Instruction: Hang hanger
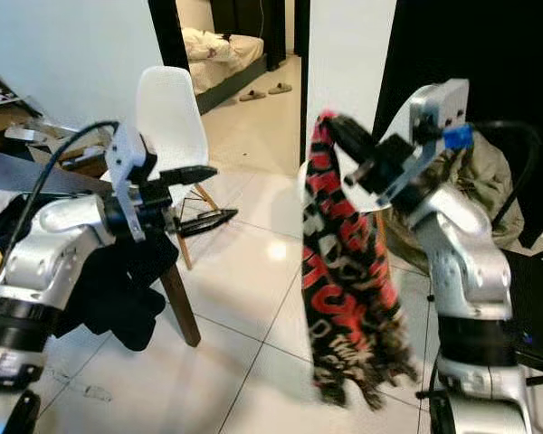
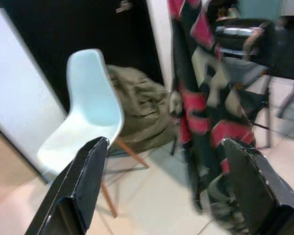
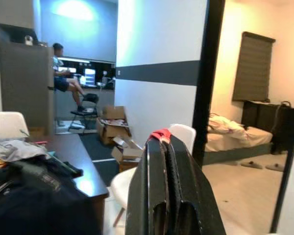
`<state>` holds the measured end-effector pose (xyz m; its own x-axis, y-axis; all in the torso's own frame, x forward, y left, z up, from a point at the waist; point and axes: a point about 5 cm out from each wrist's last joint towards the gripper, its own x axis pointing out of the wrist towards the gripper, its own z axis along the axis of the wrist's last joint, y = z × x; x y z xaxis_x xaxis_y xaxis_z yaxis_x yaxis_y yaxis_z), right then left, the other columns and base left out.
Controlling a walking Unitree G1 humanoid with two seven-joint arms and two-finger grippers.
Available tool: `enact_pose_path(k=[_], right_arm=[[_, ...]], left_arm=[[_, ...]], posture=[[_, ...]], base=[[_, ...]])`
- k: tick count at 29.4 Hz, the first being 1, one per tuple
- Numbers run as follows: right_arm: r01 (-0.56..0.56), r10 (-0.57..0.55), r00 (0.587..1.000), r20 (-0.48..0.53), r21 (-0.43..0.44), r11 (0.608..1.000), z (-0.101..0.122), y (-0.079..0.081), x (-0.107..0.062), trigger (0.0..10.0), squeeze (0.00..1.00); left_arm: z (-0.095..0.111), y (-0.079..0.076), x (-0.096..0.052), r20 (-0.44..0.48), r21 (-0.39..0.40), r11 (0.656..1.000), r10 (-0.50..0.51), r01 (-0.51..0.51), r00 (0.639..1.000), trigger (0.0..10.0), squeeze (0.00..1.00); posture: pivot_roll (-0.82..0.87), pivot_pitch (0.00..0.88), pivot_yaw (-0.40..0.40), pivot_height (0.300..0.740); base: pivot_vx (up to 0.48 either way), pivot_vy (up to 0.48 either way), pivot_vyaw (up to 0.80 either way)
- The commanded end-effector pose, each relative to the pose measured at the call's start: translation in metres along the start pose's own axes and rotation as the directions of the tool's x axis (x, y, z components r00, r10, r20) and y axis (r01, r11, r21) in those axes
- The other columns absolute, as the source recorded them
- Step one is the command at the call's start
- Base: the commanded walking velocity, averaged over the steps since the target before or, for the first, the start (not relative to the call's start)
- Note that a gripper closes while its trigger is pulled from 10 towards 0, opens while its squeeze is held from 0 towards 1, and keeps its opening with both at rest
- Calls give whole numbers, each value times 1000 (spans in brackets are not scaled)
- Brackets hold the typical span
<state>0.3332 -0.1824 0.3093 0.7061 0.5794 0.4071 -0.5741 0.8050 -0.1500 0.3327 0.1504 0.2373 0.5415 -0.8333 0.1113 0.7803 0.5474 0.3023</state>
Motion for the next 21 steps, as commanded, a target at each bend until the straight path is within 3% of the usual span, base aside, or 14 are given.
enact_pose_path(k=[1,5,7,11,21], right_arm=[[70,-70,998,5,-32,997,8,-10,7,0,0],[170,-171,985,-10,-64,983,13,-23,19,0,0],[183,-184,983,-12,-72,981,14,-24,21,0,0],[211,-216,976,-29,-121,970,18,-29,36,0,0],[234,-252,966,-66,-204,951,17,-32,48,0,0]], left_arm=[[-6,-11,9,4,-4,1000,3,-3,1000,10000,1000],[-12,-22,24,41,-30,997,73,-72,996,10000,1000],[-13,-24,27,51,-43,996,86,-84,995,10000,1000],[-12,-43,42,105,-100,991,97,-86,990,10000,1000],[-10,-50,48,125,-105,991,96,-83,988,10000,1000]], posture=[[-37,0,9,740],[-38,0,-1,740],[-38,0,-1,740],[-33,0,-8,740],[-29,0,-16,740]], base=[[0,0,0],[0,0,0],[0,0,0],[0,0,0],[0,0,0]])
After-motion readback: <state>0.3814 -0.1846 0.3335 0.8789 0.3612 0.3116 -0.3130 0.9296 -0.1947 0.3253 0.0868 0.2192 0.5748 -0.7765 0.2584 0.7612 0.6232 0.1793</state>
